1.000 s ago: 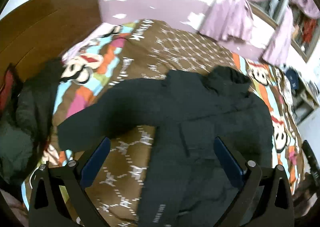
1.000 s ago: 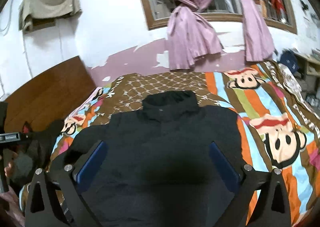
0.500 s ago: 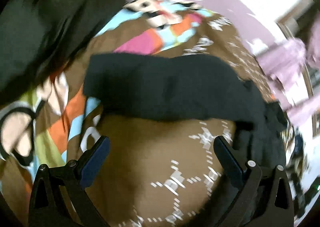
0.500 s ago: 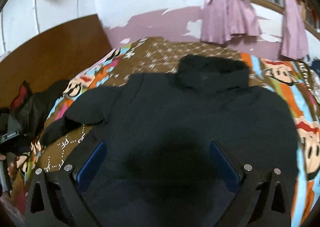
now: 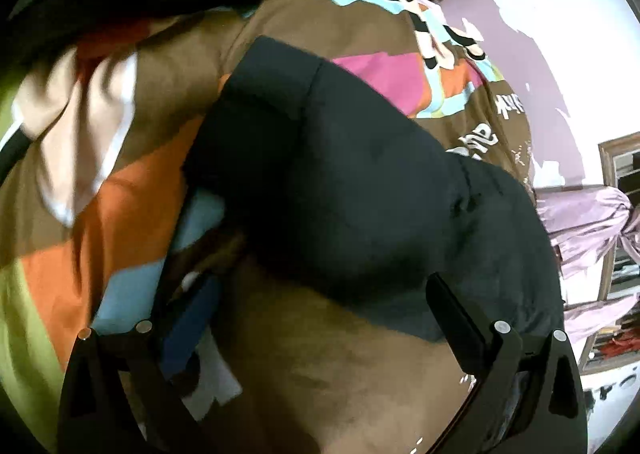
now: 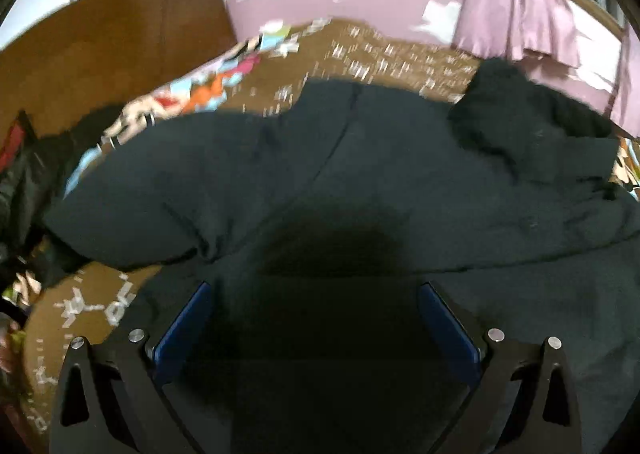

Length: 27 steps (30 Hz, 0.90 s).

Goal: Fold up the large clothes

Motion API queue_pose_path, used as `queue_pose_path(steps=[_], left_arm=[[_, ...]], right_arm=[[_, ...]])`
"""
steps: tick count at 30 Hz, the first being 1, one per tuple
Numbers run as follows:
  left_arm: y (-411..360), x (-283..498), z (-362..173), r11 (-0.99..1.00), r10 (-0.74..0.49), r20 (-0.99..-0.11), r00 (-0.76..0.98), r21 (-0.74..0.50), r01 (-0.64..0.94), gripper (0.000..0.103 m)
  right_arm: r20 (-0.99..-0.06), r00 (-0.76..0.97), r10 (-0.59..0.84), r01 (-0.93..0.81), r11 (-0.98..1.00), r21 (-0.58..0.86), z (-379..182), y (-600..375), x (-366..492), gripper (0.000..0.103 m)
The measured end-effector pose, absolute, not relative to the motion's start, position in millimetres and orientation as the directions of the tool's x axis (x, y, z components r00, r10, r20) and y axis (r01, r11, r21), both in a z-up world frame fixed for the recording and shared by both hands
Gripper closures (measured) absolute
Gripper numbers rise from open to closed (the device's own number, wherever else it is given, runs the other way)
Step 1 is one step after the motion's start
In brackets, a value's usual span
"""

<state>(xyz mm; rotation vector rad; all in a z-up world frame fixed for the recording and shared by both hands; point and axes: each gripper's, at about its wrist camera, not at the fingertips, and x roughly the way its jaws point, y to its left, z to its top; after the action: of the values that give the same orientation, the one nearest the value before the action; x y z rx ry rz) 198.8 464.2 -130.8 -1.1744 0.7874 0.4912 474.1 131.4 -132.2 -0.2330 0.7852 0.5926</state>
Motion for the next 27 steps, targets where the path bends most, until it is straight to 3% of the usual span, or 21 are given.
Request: queue_pose_path(steps=[4,5,8,15,21,27], left_arm=[[473,192,-130,0.315,-0.056,-0.735,0.675,-0.655,-0.687,0.003],[474,191,-133,0.307,-0.053,-0.734,0.677,-0.657,-0.688,0.007],[476,187,-141,0.272,-0.048,-0.743,0.667,-0.652,-0.707,0.041],[473,186,-132,0.281,0.012,-0.716,0.698,-0.667,-0.690,0.095],[441,188,-78,0.490,0.199,-0.667,0.718,-0.567,-0.662,0.099],[401,198,-2,0.673,0.330,-0.501,0.800,-0.469,-0.571,0.099]], right_arm=[[-0.718,0.558,0.416,-0.580,0.814,0.021,-152,135,477,0.000],[-0.713,0.554,0.429,-0.580,0.814,0.038,-154,132,478,0.000],[-0.695,0.549,0.464,-0.582,0.809,0.081,-159,124,479,0.000],[-0.674,0.551,0.492,-0.584,0.804,0.110,-161,117,475,0.000],[-0.663,0.554,0.505,-0.583,0.803,0.124,-156,115,472,0.000],[-0.577,0.555,0.600,-0.574,0.778,0.256,-109,81,457,0.000]])
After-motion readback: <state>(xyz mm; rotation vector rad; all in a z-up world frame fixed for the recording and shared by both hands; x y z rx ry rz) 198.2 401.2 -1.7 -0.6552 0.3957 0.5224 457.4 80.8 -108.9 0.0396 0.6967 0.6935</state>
